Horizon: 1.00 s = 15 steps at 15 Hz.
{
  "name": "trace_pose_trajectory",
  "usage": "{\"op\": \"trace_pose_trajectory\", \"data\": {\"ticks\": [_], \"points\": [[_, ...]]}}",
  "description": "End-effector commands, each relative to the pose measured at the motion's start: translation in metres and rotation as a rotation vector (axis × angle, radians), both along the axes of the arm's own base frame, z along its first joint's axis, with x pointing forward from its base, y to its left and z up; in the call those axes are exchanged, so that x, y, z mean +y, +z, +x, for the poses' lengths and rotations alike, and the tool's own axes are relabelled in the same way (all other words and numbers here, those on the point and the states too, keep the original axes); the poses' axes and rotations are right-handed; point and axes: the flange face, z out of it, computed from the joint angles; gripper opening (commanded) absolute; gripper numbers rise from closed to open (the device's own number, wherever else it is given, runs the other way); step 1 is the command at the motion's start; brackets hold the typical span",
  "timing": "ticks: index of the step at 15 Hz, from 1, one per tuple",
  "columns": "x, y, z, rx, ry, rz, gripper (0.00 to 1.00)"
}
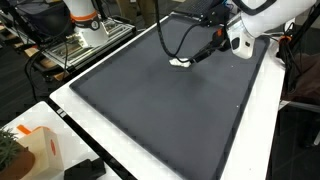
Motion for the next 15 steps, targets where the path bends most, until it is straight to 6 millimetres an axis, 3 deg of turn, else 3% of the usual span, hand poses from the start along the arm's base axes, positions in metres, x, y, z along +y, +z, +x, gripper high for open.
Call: {"op": "trace_pose_trajectory", "data": {"ticks": [1,15], "points": [[-0.001,-0.012,0.003,0.028,-0.036,-0.001,1.00],[0.003,-0.042,-0.008,0.121,-0.029,0.009,1.00]]}}
